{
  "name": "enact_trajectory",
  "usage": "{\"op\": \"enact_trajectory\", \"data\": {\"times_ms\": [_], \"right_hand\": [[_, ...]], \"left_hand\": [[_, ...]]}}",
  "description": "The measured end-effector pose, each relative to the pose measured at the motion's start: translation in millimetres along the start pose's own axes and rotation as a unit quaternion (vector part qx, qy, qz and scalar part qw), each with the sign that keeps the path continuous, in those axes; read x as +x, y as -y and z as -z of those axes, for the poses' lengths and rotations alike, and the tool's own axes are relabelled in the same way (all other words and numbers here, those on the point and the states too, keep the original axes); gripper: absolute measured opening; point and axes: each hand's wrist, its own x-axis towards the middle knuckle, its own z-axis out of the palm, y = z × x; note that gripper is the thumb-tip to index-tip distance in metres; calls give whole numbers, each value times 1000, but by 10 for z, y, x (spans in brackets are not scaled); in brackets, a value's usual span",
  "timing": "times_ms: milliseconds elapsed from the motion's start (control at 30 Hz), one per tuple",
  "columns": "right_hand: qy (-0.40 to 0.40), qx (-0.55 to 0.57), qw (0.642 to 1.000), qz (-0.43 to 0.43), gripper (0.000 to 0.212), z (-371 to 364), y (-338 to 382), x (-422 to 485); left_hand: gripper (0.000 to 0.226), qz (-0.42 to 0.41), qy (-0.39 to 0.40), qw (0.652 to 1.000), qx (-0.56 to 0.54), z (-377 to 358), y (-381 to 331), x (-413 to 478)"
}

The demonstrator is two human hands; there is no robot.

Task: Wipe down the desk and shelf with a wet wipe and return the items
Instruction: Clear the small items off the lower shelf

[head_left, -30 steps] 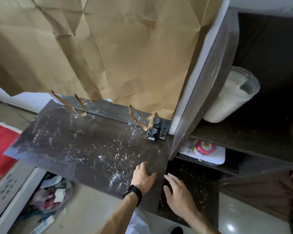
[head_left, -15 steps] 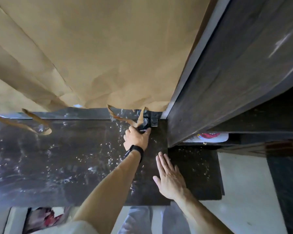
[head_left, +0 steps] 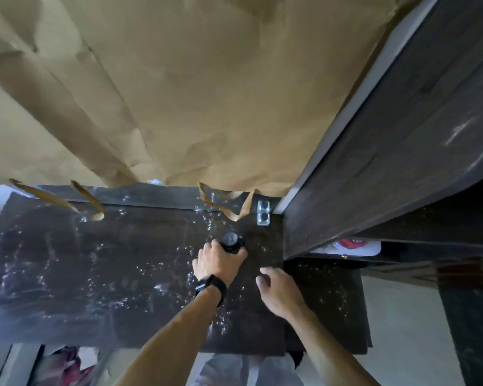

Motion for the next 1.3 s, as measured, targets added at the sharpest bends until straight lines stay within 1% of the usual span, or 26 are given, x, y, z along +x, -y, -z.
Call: {"op": "enact_trajectory", "data": {"times_ms": [33,67,133,167,233,300,367,400,467,533,600,667,800,900,1000,1133,1200,1300], "right_hand": [[-27,65,997,-12,44,55,120,73],[-57,113,992,-24,42,93,236,159],[-118,153,980,-55,52,139,448,359],[-145,155,974,-74,60,145,534,482],[-175,136,967,-128,75,131,676,720],[-181,116,958,-189,80,96,676,989],[-184,103,951,-224,78,55,684,1182],[-192,104,949,-226,75,48,700,1244],[-201,124,947,-218,58,62,772,1277],[-184,151,950,-204,45,60,802,1235],[-158,192,953,-171,41,52,807,1051],[-145,209,959,-123,39,70,763,743],[-108,224,968,-18,27,181,413,-114],[-104,222,969,21,20,301,-135,-713],[-122,188,974,15,18,507,-761,-1203],[-162,189,967,-46,22,793,-1571,-1621],[-192,197,959,-69,22,914,-1923,-1754],[-240,198,946,-85,24,1038,-2347,-1900]], "left_hand": [[68,4,-1,1000,1,53,162,-90],[67,8,-3,1000,-2,106,324,-174],[65,16,-12,1000,-15,207,618,-312],[63,21,-16,999,-25,259,745,-368],[57,30,-29,998,-46,360,958,-469],[54,34,-51,996,-62,422,1096,-544],[53,50,-74,993,-76,464,1229,-614],[53,57,-83,992,-83,468,1281,-644],[52,69,-93,988,-98,463,1358,-710],[54,78,-90,987,-109,434,1404,-769],[55,83,-79,987,-113,392,1401,-831],[55,78,-70,988,-112,345,1342,-895],[52,26,-55,994,-92,199,1038,-1016],[53,-20,-37,996,-76,32,639,-1157],[55,-74,-18,994,-73,-195,140,-1374],[47,-144,19,984,-98,-523,-644,-1757],[44,-161,31,979,-123,-720,-1040,-1934],[47,-151,52,974,-161,-1058,-1575,-2122]]}}
